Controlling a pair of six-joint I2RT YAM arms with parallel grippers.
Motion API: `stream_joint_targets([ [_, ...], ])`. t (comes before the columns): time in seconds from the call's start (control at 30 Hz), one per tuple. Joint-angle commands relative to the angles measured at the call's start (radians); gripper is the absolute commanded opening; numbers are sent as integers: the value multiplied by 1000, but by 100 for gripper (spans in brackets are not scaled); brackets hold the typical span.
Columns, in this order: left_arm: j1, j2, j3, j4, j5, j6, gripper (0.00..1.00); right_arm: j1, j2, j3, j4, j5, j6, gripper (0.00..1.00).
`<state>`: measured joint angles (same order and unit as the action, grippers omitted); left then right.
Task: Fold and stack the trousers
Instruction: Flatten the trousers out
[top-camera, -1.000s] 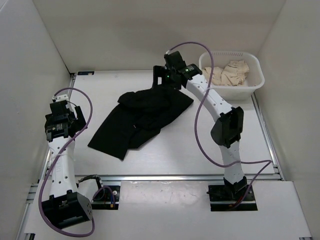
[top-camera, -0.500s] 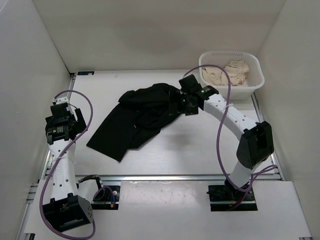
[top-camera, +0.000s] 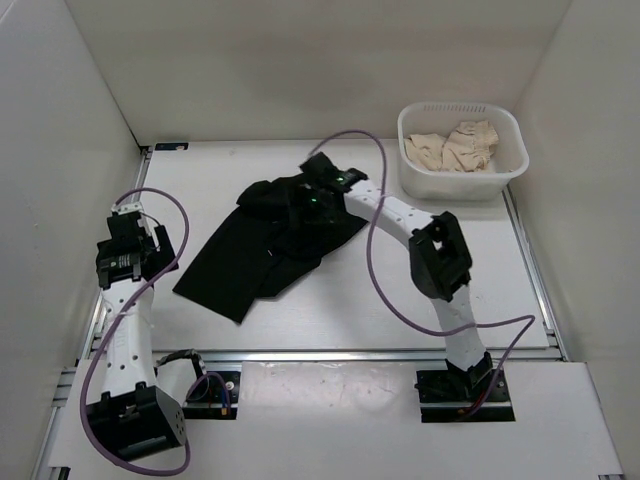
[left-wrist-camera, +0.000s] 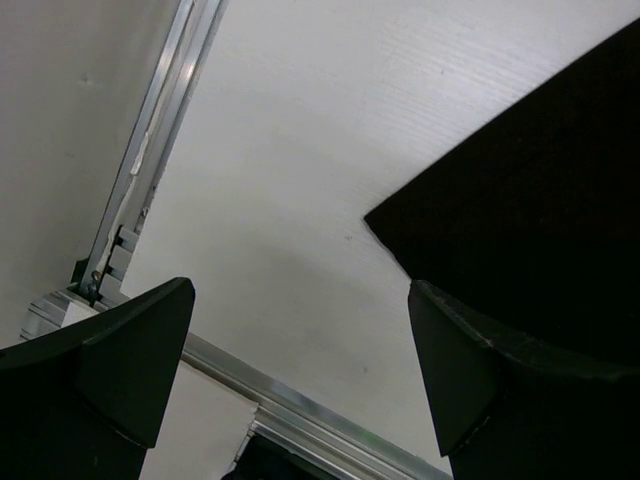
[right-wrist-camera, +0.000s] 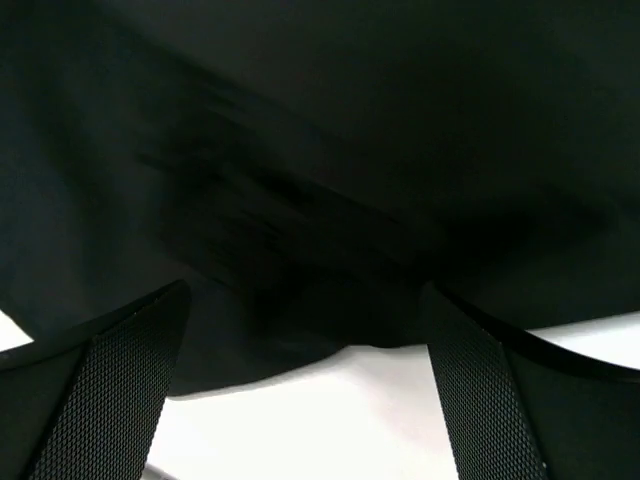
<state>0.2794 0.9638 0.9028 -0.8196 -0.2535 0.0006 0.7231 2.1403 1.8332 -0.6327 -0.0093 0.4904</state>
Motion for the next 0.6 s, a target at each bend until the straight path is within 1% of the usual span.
stream_joint_targets([
  [0.0,-3,-51,-60,-9,14,-1,100,131,85,277,-171,147,-203,99],
  [0.03,-3,-51,-77,-9,23,-1,100,143,105,293,-180,172,-238,99],
  [0.1,-3,-33,-125,-9,48,-1,100,156,147,293,-180,181,-249,99],
  [0.27,-3,116,-148,-9,57,-1,100,156,256,313,-160,152,-250,99],
  [0.3,-3,137,-148,2,78,-1,100,156,277,328,-185,152,-236,99],
  [0.37,-3,203,-148,29,89,-1,100,156,328,389,-220,152,-227,88],
  [0.4,-12,231,-128,40,89,-1,100,156,328,390,-231,166,-217,81],
  [0.43,-26,286,-117,52,89,-1,100,156,328,390,-231,175,-217,46],
  [0.47,-49,315,-105,53,89,-1,100,156,307,370,-231,208,-205,28],
  [0.5,-63,341,-94,53,89,-1,100,147,285,353,-231,209,-205,14],
  [0.53,-77,367,-75,62,89,-1,100,147,224,330,-231,247,-191,3],
  [0.57,-94,392,-65,62,89,-1,100,127,183,302,-231,258,-179,0],
])
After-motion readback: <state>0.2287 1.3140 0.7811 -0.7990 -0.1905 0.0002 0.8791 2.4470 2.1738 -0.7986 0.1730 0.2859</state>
